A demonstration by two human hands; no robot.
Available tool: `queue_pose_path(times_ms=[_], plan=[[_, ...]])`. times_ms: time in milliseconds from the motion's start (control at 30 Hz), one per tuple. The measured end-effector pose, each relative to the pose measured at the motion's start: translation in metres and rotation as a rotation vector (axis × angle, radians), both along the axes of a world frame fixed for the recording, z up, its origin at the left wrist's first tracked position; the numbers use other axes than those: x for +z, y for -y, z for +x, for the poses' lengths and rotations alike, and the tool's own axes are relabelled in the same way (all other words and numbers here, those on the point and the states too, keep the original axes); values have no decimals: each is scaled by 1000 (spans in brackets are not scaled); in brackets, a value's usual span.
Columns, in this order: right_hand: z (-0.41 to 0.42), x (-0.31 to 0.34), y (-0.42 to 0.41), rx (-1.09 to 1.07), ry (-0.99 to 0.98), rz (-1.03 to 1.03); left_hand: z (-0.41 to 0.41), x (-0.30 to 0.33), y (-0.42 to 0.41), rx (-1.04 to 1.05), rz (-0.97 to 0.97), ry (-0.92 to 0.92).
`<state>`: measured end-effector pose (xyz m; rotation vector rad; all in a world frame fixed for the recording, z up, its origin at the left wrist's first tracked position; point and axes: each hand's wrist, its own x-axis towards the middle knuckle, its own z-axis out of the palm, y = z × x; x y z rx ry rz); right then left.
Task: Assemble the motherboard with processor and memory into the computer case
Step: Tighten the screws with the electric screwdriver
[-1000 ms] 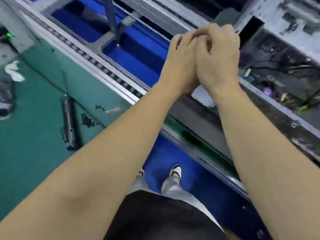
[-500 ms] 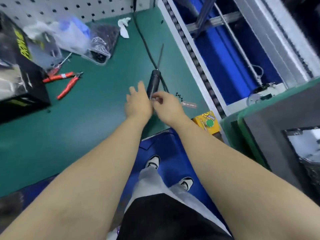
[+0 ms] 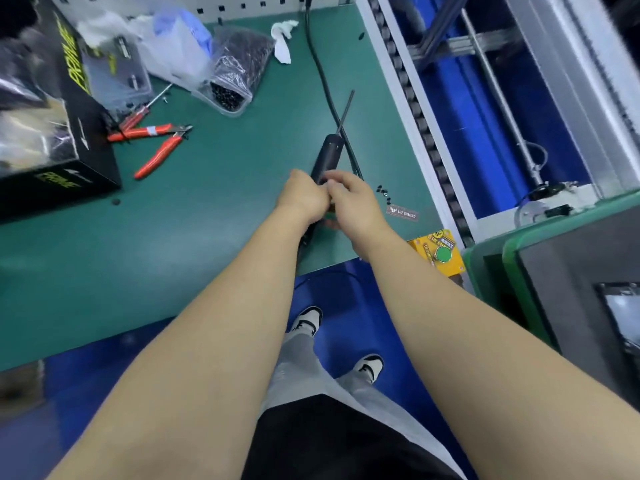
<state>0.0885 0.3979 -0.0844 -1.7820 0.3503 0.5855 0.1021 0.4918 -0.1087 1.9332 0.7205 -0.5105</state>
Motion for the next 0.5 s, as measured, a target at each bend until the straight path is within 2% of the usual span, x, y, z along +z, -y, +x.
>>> queue_pose_path(times_ms=[133, 200, 300, 433, 500], plan=[[0, 23, 25, -34, 233, 14, 10, 46, 5, 2, 10, 106], [0, 37, 47, -21, 382, -73, 17, 79, 15, -44, -63, 113], [-2, 59, 83, -13, 600, -230, 24, 126, 45, -228, -137, 123], [-2, 82, 133, -172, 764, -460, 23, 164, 112, -407, -236, 223], [-7, 103, 155, -308, 831, -469, 20, 181, 145, -469, -295, 290]])
